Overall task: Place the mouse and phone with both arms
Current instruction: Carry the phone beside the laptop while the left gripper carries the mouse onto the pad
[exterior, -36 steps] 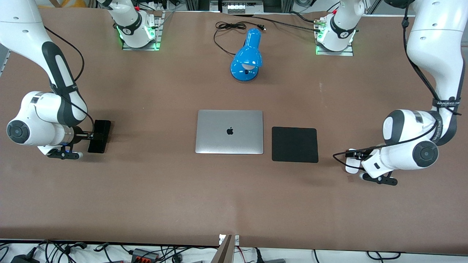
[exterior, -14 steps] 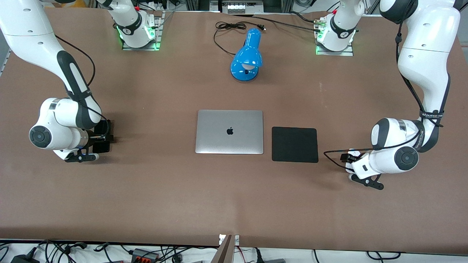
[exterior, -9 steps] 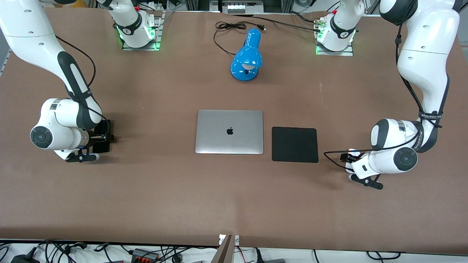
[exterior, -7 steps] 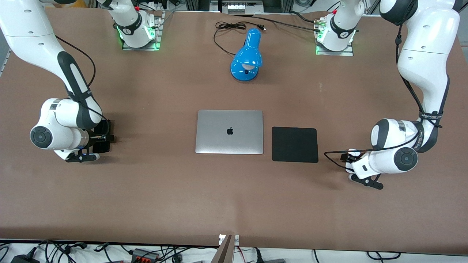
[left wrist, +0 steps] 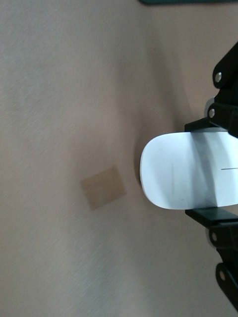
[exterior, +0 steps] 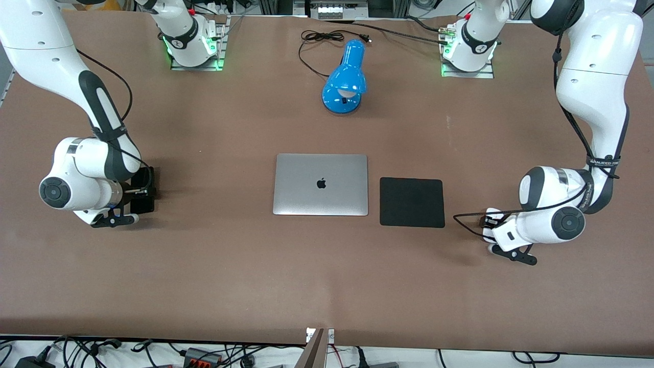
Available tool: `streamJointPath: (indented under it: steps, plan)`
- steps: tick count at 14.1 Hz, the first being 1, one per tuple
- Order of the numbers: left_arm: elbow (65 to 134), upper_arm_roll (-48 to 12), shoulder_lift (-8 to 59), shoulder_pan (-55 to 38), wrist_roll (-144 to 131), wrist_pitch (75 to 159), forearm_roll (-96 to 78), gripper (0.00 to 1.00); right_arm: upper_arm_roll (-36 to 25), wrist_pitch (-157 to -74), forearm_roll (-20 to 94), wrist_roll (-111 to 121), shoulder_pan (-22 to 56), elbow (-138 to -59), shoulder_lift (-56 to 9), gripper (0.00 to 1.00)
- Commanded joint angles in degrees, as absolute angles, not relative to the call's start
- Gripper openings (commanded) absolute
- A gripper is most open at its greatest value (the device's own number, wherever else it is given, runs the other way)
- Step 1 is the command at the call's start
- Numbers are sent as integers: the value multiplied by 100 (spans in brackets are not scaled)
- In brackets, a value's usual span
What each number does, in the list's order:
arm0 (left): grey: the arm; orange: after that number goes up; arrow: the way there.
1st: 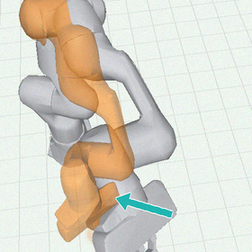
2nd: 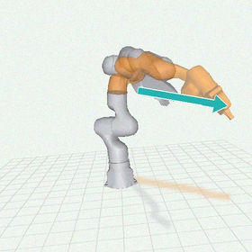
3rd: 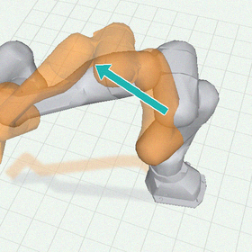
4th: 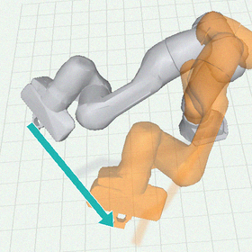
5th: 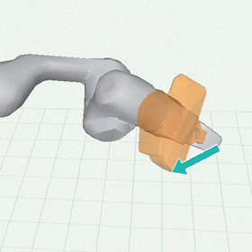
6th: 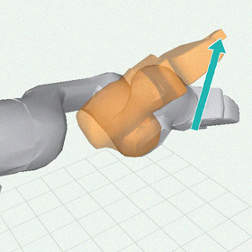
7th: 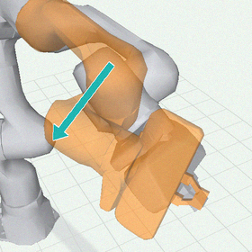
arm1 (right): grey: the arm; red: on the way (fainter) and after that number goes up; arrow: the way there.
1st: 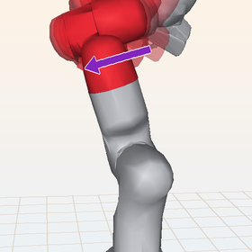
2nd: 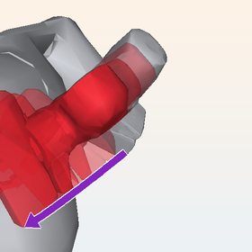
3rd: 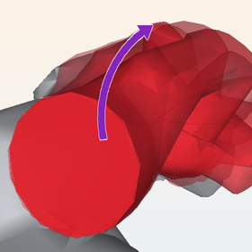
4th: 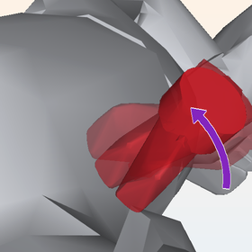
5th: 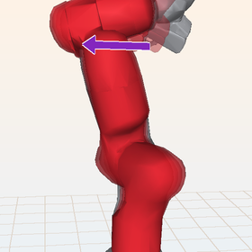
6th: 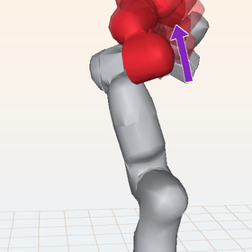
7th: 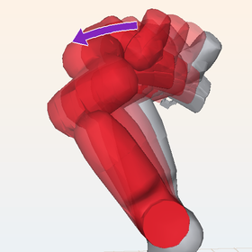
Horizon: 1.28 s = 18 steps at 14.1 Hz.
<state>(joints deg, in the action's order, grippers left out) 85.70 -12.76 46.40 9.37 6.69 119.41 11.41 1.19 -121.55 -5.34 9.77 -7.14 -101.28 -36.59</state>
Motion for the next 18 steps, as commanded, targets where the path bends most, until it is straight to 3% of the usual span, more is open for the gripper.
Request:
streamJointPath:
  steps: [1, 7, 18]
  plan:
    - [8385, -1327, 4553, 581, 54, 11505, 1064, 41, 447, -11191, -483, 609, -598, -9713, -3305, 24]
    - [8472, -1924, 4579, 159, -1025, 11505, 606, 41, 975, -11275, -475, -1271, 208, -9457, -3445, 25]
    - [8815, -1942, 4526, -246, -1793, 11680, 642, 45, 967, -12233, -53, -2266, 1379, -9396, -3955, 28]
